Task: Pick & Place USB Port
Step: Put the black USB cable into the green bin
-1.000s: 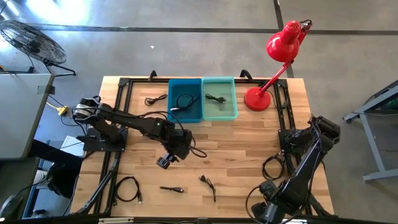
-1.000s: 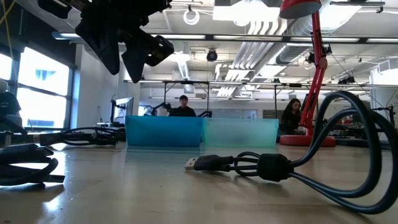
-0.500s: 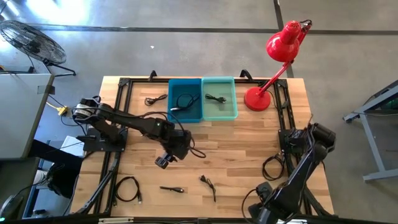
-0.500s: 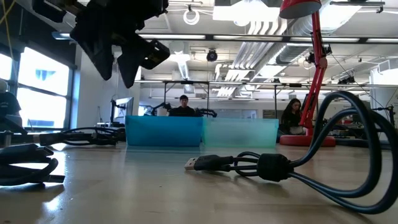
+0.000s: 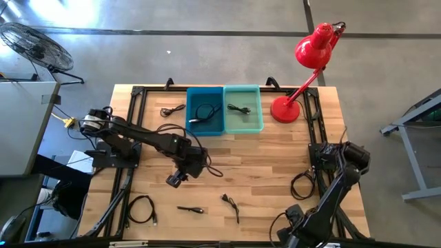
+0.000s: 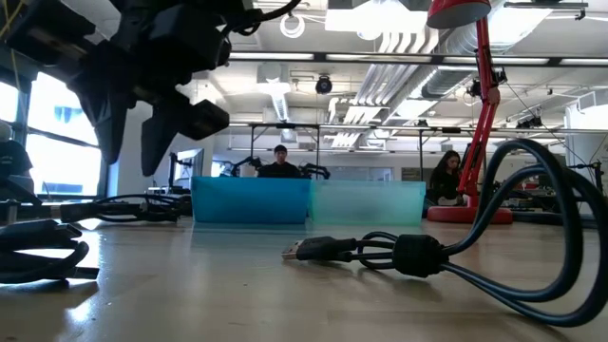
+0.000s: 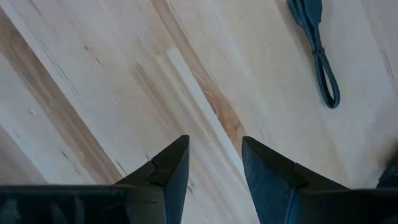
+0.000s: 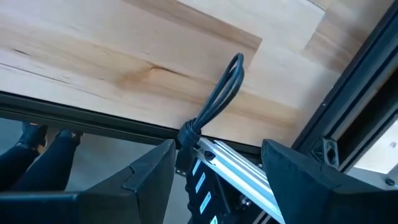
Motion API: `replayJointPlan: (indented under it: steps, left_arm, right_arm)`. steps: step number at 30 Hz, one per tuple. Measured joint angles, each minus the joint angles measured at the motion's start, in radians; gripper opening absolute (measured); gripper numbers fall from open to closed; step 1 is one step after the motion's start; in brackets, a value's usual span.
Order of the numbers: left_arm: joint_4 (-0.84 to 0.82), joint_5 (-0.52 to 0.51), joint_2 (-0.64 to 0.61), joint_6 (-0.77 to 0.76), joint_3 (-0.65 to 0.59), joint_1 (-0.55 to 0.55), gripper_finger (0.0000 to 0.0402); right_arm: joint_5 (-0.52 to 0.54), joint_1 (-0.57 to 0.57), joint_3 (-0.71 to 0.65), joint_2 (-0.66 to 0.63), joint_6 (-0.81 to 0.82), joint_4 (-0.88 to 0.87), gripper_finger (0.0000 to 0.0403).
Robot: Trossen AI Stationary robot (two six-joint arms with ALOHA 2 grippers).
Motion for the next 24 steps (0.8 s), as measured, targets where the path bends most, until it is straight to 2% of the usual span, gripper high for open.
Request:
replayJointPlan:
  steps: [13,20,22,24]
  left_arm:
    - [0.055,0.004,0.0,-0.023,0.0,0.0,0.0145]
    - [0.074,0.004,0.0,-0.035,0.0,0.0,0.0145]
    - [0.074,0.004,0.0,-0.051,0.0,0.0,0.0145]
    - [0.074,0.004,0.0,-0.056,0.0,0.0,0.0145]
  right_arm:
    - [-0.01,0.022,-0.141,0.003,0.023,0.185,0.0232]
    - [-0.012,0.024,-0.273,0.0,0.019,0.398,0.023]
    - [-0.021,0.023,-0.31,-0.005,0.018,0.465,0.0219]
    - [-0.026,0.022,-0.341,-0.007,0.019,0.516,0.0191]
